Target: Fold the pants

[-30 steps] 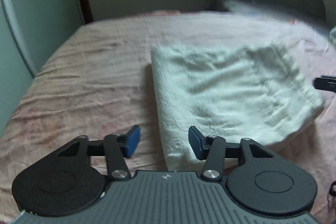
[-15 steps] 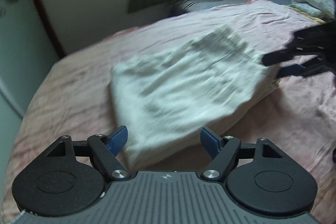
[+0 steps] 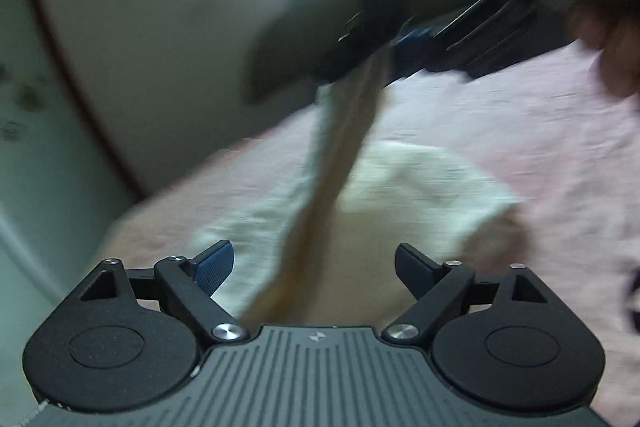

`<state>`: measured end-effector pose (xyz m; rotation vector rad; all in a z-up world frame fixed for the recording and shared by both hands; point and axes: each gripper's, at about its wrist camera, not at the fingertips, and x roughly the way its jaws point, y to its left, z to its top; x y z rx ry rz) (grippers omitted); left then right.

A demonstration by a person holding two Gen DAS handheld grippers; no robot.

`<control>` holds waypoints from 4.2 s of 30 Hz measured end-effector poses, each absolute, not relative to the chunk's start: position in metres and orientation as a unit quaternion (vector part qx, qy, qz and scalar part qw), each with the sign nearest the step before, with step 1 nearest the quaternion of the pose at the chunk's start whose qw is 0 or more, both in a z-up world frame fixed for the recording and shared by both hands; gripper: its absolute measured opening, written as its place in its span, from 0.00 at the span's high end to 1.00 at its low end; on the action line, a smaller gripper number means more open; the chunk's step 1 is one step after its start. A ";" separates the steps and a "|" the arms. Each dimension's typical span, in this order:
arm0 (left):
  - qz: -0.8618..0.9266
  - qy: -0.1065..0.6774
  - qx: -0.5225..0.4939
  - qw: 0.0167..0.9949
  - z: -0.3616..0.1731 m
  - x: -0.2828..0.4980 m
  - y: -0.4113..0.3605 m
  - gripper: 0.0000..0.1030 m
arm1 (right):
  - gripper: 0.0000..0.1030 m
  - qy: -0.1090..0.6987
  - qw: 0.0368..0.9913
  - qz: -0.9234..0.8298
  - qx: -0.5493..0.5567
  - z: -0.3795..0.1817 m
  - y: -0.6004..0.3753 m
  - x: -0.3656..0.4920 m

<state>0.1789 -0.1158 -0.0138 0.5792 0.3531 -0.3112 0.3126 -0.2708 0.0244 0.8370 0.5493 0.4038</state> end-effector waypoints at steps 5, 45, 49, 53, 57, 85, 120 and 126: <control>-0.090 0.259 0.223 0.935 -0.022 0.219 -0.057 0.10 | 0.85 0.265 0.854 0.186 0.406 0.010 -0.278 0.312; -0.099 0.355 0.115 0.922 -0.033 0.224 -0.003 0.59 | 0.81 0.338 0.881 0.110 0.312 -0.037 -0.275 0.316; -0.103 0.361 0.111 0.920 -0.034 0.227 0.002 0.59 | 0.81 0.303 0.897 0.131 0.294 -0.012 -0.272 0.308; -0.108 0.360 0.121 0.919 -0.035 0.227 0.000 0.60 | 0.81 0.320 0.897 0.117 0.282 -0.022 -0.273 0.315; -0.110 0.354 0.137 0.918 -0.037 0.224 -0.004 0.59 | 0.81 0.341 0.873 0.103 0.332 -0.051 -0.286 0.315; -0.117 0.354 0.153 0.915 -0.039 0.225 -0.003 0.49 | 0.88 0.310 0.907 0.087 0.270 -0.032 -0.294 0.343; -0.107 0.353 0.176 0.913 -0.039 0.228 0.005 0.22 | 0.79 0.324 0.940 0.037 0.101 -0.011 -0.224 0.289; -0.098 0.363 0.170 0.911 -0.034 0.225 0.013 0.21 | 0.79 0.342 0.930 0.006 0.136 -0.012 -0.234 0.285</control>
